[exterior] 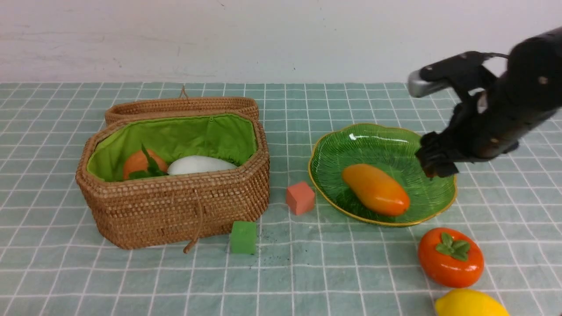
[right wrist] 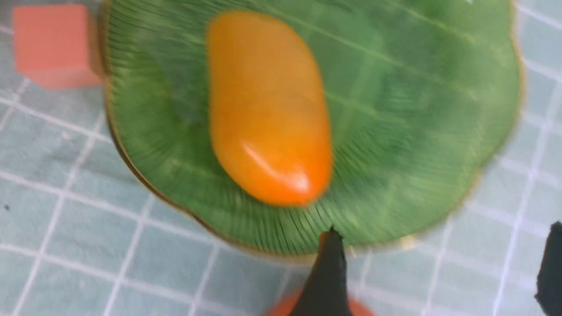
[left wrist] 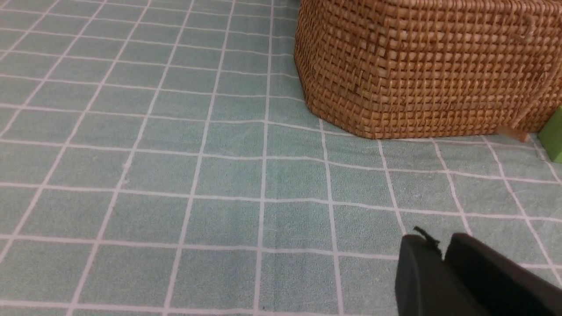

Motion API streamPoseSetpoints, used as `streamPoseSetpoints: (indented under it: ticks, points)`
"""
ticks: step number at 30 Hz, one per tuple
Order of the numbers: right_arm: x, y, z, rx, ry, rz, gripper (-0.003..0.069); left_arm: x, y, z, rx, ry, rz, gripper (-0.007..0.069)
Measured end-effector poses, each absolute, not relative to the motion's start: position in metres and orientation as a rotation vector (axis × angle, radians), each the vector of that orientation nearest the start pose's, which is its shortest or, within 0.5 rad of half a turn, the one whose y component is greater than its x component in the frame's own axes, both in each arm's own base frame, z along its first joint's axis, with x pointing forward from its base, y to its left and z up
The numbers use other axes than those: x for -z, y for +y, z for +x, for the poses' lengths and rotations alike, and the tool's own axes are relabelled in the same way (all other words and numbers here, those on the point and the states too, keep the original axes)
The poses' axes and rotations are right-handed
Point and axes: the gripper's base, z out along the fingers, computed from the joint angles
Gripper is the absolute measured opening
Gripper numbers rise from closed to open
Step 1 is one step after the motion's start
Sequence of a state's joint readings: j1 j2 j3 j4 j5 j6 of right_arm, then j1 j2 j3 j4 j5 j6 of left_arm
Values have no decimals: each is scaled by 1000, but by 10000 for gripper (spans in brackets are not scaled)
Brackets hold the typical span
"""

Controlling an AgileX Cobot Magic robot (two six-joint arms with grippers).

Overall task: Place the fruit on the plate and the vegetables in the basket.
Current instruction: Grab a tomato with your right arm and place it on the plate on the right.

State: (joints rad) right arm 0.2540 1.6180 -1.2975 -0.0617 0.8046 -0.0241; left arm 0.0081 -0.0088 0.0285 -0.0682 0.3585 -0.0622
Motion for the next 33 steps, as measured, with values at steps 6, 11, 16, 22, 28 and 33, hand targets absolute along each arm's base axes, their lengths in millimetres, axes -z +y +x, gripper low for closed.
streamPoseSetpoints:
  ticks: [6, 11, 16, 22, 28, 33]
  points:
    - [-243, 24, 313, -284, 2806, 5, 562, -172, -2, 53, 104, 1859, -108, 83]
    - [-208, -4, 315, -559, 2800, 195, 562, -172, -2, 53, 104, 1859, -108, 87]
    - [-173, -1, 329, -742, 2821, 245, 554, -172, -2, 53, 104, 1859, -108, 90]
    - [-171, 2, 334, -883, 2795, 198, 428, -172, -2, 53, 104, 1859, -108, 92]
    - [-185, -9, 327, -870, 2811, 128, 430, -172, -2, 53, 104, 1859, -108, 99]
    - [-241, -14, 327, -858, 2670, 58, 430, -172, -2, 53, 104, 1859, -108, 106]
